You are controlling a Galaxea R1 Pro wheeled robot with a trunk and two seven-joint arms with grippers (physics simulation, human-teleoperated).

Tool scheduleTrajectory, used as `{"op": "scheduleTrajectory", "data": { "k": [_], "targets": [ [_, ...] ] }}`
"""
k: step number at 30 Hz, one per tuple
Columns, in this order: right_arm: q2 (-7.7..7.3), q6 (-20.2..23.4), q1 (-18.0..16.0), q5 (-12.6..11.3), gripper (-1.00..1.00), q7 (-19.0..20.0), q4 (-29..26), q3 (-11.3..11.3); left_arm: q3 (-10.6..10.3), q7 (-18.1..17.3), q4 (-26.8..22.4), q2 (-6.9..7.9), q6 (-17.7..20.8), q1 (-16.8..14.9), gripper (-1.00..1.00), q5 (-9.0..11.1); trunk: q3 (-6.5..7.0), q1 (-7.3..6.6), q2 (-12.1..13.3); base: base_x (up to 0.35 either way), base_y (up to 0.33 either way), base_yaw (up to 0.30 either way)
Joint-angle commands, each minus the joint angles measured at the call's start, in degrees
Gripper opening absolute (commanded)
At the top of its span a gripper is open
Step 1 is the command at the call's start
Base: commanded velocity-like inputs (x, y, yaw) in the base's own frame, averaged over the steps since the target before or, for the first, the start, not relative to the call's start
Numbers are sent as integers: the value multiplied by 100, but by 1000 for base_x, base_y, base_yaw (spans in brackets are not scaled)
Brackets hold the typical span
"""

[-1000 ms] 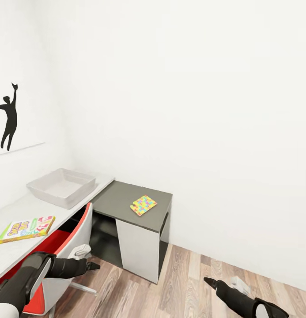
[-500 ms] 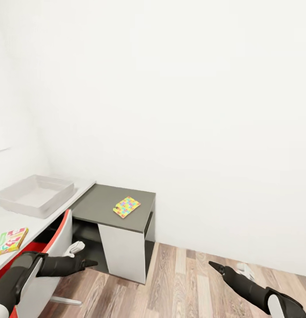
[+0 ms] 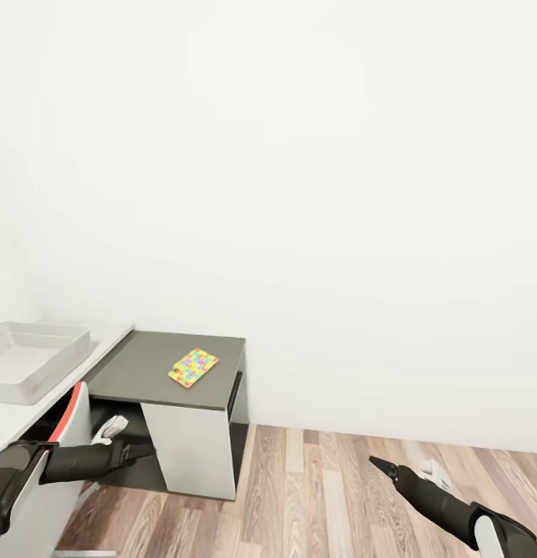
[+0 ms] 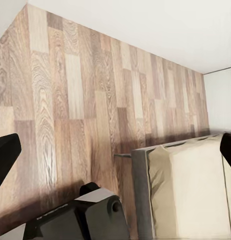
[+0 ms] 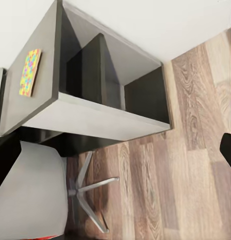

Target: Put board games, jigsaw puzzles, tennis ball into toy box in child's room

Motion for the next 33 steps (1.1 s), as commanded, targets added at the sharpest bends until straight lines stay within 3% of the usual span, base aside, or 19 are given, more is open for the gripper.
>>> {"op": "scheduleTrajectory", "data": {
  "k": [1, 33],
  "targets": [
    [0, 34, -8, -5, 100, 16, -1, -10, 16, -22, -2, 2, 53, -3, 100, -2, -14, 3, -14, -147, 154, -281],
    [-2, 16, -10, -8, 100, 16, 60, -11, 41, -21, -2, 2, 47, -3, 100, -7, -14, 3, -14, -44, 23, -281]
  ]
}}
